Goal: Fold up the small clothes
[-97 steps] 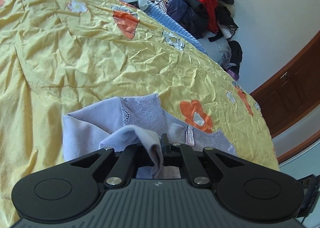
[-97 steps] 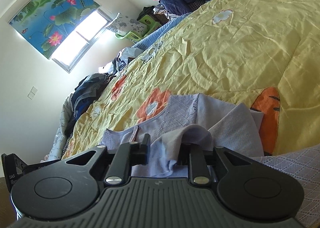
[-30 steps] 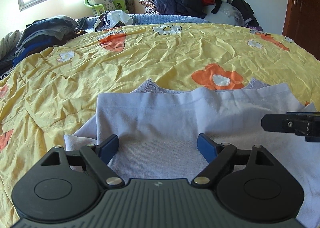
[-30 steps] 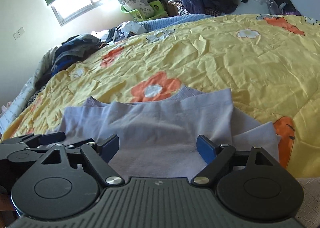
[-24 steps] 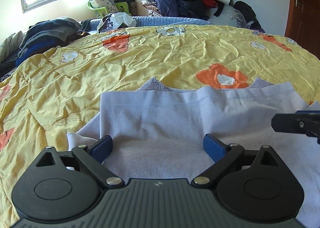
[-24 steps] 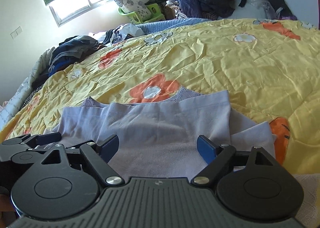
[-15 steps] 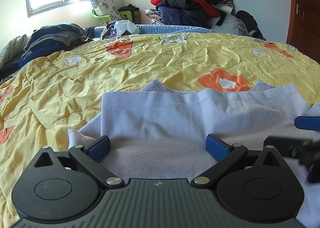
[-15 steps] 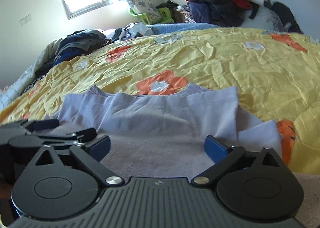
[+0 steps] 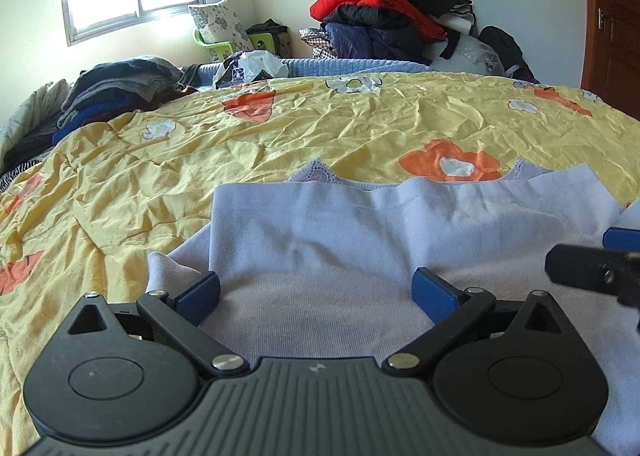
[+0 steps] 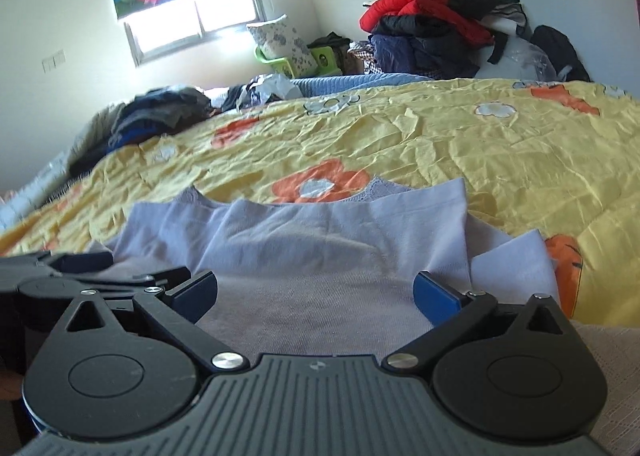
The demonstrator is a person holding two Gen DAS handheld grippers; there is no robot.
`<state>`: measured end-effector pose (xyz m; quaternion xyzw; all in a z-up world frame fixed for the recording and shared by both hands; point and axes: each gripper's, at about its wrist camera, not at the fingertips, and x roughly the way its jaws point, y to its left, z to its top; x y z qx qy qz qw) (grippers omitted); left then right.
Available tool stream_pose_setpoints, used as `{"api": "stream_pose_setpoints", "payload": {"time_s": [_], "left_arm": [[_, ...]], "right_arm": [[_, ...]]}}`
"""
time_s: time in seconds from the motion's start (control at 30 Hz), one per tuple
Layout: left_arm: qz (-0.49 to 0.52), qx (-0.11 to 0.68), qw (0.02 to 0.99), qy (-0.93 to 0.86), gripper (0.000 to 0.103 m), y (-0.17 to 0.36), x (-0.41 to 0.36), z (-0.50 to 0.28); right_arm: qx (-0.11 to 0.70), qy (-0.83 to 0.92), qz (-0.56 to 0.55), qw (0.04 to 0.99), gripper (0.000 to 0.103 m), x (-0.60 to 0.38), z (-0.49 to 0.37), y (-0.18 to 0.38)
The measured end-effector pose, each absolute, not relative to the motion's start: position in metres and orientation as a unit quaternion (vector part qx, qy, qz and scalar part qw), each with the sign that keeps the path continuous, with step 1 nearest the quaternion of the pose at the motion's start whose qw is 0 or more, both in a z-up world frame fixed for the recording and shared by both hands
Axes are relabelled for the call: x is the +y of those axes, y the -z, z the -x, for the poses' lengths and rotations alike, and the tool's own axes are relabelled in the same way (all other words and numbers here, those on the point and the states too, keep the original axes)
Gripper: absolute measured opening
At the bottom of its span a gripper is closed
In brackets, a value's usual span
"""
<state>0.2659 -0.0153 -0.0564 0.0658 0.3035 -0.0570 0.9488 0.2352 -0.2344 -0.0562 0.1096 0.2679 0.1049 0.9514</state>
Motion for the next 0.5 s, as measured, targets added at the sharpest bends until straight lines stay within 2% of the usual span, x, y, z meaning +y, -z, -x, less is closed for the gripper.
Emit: {"api": "stream_pose_setpoints", "payload": {"time_s": [0.33, 0.5], "left_arm": [[-0.044, 0.309, 0.948, 0.066, 0.103, 0.057, -0.008, -0.265], [-0.040, 0.308, 0.948, 0.068, 0.103, 0.057, -0.007, -0.263]], "right_arm": [[0.237, -0.033, -0.107, 0.965, 0.103, -0.224, -0.192, 0.053], [0.249, -0.030, -0.074, 0.965, 0.103, -0.213, -0.174, 0.050]]}}
